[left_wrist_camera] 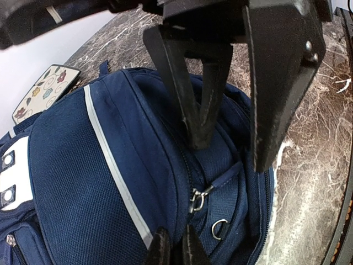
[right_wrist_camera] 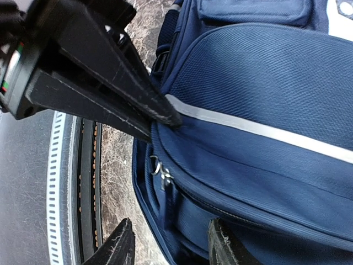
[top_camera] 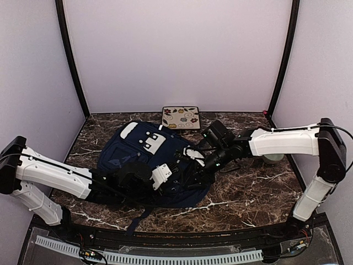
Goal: Pack the student bag
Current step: Grab the upper front pocket of the student bag.
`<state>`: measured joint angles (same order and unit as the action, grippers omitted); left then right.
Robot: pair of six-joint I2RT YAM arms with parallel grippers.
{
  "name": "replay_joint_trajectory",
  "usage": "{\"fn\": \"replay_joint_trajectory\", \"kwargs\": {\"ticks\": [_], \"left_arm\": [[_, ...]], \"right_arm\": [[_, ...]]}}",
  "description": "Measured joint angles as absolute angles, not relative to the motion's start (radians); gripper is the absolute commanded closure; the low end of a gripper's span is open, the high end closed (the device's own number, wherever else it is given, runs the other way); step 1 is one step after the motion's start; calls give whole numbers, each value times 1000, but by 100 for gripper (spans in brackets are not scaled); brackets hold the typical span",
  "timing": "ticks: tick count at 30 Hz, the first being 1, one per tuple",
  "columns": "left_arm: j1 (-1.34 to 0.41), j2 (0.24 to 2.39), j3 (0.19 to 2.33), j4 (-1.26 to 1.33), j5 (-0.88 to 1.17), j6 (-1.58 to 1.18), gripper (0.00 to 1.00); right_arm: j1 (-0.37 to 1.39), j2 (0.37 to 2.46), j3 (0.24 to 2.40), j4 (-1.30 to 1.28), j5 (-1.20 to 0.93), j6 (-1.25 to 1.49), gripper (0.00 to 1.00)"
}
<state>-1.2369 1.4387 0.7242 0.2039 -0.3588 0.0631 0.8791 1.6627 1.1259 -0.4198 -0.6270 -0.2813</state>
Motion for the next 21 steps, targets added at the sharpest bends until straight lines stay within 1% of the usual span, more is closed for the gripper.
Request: {"fn": "replay_joint_trajectory", "kwargs": {"ticks": [6,12,18,21], "left_arm": [[-1233,1438,712,223,-349,40,100],[-1231,1438,706,235,-340,26,100],[-1228,1435,696,246,-333,15,100],[-1227,1426,695,245,-334,14,100]], "right_arm": [[906,1691,1121,-383,-610,-258,53],[926,1691,1110,-342,-543,-218,61],[935,1691,1105,-317,-473,-177,83],[935,1691,1105,-311,-465,-175,93]]}}
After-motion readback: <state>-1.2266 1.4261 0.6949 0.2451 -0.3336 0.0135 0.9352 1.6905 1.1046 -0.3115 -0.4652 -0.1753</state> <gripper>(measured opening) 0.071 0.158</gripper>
